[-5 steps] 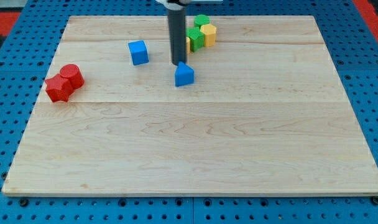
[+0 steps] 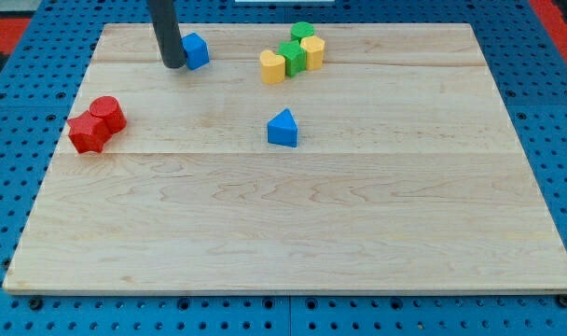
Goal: Drag the blue cube towards the top
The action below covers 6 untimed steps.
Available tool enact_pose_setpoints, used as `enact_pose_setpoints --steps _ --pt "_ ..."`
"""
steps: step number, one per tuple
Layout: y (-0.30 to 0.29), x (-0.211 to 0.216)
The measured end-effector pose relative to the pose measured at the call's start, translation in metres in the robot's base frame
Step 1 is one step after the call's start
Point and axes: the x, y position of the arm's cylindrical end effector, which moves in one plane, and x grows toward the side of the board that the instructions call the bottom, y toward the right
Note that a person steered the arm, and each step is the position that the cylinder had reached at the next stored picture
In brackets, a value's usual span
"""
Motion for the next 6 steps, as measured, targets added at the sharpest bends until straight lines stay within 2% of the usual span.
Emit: enact_pose_setpoints --steps 2,3,5,6 --pt "-0.064 -0.072" --pt "-0.055 -0.074" --pt "0.059 -0.064" --pt "0.04 -0.017"
